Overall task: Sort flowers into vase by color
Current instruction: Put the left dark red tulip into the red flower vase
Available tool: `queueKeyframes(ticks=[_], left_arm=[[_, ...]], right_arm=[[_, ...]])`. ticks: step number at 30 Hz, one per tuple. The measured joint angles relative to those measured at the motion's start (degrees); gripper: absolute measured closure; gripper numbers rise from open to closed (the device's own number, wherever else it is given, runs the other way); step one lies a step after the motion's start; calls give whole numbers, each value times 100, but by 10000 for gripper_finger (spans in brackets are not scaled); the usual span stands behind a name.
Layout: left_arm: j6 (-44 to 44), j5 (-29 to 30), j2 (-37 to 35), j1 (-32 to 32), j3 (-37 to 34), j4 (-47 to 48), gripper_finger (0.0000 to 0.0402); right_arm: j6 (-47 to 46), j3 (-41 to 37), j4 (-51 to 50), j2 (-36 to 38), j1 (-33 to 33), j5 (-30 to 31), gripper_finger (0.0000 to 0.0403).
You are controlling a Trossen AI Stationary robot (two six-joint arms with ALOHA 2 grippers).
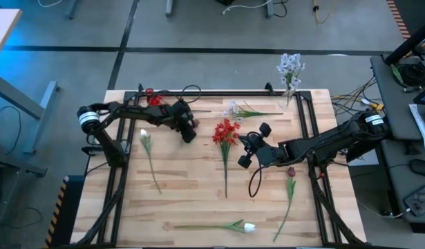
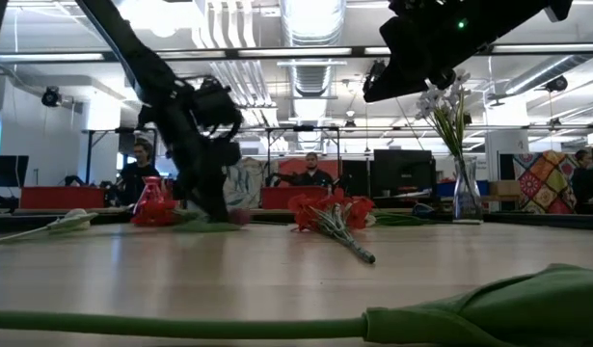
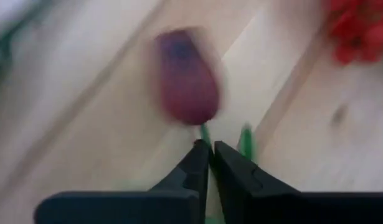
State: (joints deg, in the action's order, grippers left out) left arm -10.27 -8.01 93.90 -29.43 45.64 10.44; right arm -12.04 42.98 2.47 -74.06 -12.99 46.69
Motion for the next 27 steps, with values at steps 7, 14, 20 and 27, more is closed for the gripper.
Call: queueKeyframes(ticks=[7,14,20,27], left_arm=[[259,155,-1099,24,-54,-103,401],[507,1241,-2742,26,-365,-406,401],[983,2252,-4078,15,-724,-1394,401],[1958,3140,-4947,-227,-1059,-2762,401]], right_arm=[[-150,-172,0,0,-11,183,394],[-320,-294,29,0,-11,311,394],[-232,-295,199,0,-11,440,394],[-50,-295,387,0,-11,440,394]])
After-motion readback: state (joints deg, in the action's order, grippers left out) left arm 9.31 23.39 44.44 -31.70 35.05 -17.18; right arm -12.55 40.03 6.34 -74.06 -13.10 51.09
